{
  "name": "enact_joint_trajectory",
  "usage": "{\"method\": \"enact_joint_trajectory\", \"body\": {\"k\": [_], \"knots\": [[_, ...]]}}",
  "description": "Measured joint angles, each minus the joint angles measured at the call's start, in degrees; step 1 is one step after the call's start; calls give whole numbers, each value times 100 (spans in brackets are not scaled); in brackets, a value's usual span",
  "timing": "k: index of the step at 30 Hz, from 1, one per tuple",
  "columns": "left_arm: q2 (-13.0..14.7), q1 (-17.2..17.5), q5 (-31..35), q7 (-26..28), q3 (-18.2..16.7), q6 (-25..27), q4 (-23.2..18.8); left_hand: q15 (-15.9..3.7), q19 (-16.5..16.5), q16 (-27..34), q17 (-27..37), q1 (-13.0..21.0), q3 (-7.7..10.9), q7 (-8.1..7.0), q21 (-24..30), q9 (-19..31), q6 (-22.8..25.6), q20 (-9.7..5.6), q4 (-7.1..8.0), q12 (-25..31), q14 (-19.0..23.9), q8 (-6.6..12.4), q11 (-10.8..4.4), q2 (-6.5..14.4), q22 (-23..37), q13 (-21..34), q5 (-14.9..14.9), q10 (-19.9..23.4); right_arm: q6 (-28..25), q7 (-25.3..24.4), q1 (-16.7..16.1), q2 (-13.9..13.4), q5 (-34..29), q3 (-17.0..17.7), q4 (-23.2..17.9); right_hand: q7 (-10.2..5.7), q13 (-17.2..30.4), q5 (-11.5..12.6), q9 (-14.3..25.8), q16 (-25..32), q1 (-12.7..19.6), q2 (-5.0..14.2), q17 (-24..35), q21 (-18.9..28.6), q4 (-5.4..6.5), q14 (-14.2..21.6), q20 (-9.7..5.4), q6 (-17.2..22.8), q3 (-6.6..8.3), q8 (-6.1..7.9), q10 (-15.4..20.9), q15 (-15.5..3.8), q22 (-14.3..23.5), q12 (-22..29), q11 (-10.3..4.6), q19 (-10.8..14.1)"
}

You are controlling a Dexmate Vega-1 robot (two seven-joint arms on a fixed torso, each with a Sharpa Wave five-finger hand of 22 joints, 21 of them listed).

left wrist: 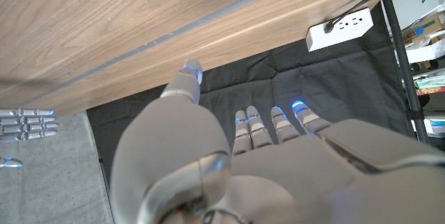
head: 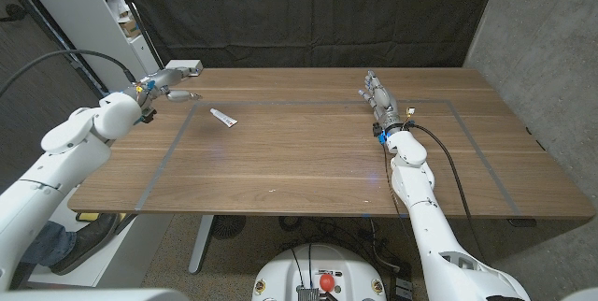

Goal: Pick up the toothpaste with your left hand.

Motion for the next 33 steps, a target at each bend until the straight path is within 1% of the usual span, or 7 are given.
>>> {"method": "enact_joint_trajectory", "body": {"k": [2, 4, 6, 11, 18, 32, 33], "knots": [[25, -17, 55, -48, 22, 47, -15, 0, 0, 0, 0, 20, 7, -30, 0, 0, 29, 0, 7, 0, 0, 35, -18, -20, 21, 0, 0, 20, 8, 7, -3, 7, 14, 0, -1, 0, 0, 0, 0, 0, 0, 0, 0, -8, -14, 0, 0, 0, -14, 0, 0, 0, 0, 0, 0, 0], [61, -39, 93, -78, 54, 75, -30, 0, 0, 0, 0, 43, 7, -29, -22, 0, 29, 0, 7, 0, 0, 35, -56, -42, 23, 0, 0, 58, 18, 11, -3, 12, 27, 0, -1, 0, 0, 0, 0, 0, 0, 0, 0, -8, -14, 0, 21, 0, -14, 0, 0, 0, 0, 0, 0, 21], [98, -63, 142, -115, 93, 116, -42, 0, 0, 0, 0, 83, 7, -60, -22, 0, 60, 0, 7, 0, 0, 36, -56, -48, 22, 0, 0, 58, 30, 16, -4, 17, 39, 0, 0, 0, 0, 0, 0, 0, 0, 0, 0, -8, -14, 0, 21, 0, -14, 0, 0, 0, 23, 0, 0, 21], [189, -110, 254, -197, 187, 185, -80, 1, 30, 0, 0, 113, 7, -60, -37, 0, 60, 30, 7, 0, 0, 35, -87, -68, 22, 0, 0, 89, 39, 24, -3, 22, 65, -1, 5, 0, 0, 0, 0, 0, 0, 0, -23, -8, -14, 0, 22, 0, -14, 0, 0, 0, 30, -12, 0, 20], [305, -206, 439, -341, 355, 265, -121, 1, 60, 0, 1, 163, 6, -91, -44, -1, 91, 61, 7, 0, 0, 35, -87, -119, 22, -1, 19, 89, 63, 47, 33, 24, 110, 1, 26, 0, 0, 0, 0, 0, 0, 0, -27, -52, -14, 0, 22, 0, -14, 0, 0, 0, 30, -12, 0, 20], [457, -427, 813, -586, 698, 409, -159, 1, 92, 0, 1, 261, 22, -122, -44, -1, 121, 92, 23, 0, 0, 35, -86, -110, 21, -1, 52, 89, 114, 86, 58, 22, 208, 58, 69, 0, 0, 0, 1, 0, -30, 30, -27, -92, -14, 22, 22, 0, -14, 0, 0, 22, 29, -12, 0, 19], [487, -474, 849, -603, 779, 420, -172, 1, 92, 0, -9, 277, 22, -122, -44, -1, 121, 92, 23, 0, 0, 35, -86, -126, 21, -1, 63, 89, 128, 97, 58, 21, 227, 63, 71, 0, 0, 0, 1, 0, -30, 30, -26, -96, -14, 22, 22, 0, -14, 0, 0, 22, 29, -12, 0, 19]]}}
